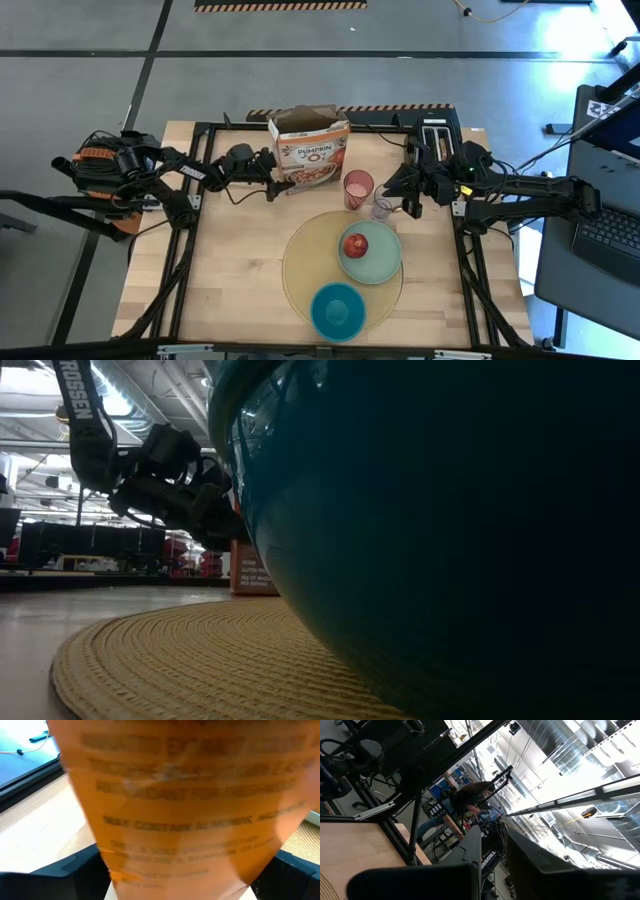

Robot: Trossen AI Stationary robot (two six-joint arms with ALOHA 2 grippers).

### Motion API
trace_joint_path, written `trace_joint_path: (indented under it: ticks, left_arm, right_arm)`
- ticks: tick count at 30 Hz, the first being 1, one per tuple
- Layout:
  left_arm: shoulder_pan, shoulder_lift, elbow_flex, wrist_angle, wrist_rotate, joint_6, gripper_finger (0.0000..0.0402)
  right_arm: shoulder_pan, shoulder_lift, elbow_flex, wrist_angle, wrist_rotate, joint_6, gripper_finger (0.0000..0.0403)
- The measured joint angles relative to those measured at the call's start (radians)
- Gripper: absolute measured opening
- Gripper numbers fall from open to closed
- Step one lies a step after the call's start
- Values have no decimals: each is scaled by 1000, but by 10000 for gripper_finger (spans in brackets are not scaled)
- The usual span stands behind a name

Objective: Arrange a breakfast setting
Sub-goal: Pour the cereal into the blue bowl

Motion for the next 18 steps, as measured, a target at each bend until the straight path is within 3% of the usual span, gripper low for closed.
trace_joint_path:
  ticks: [10, 18]
  left_arm:
    - [-13, 0, 0, 0, -11, 0, 298]
    - [-13, 0, 0, -8, -12, 2, 291]
  right_arm:
    - [0, 0, 0, 0, 0, 0, 57]
    - [0, 0, 0, 0, 0, 0, 57]
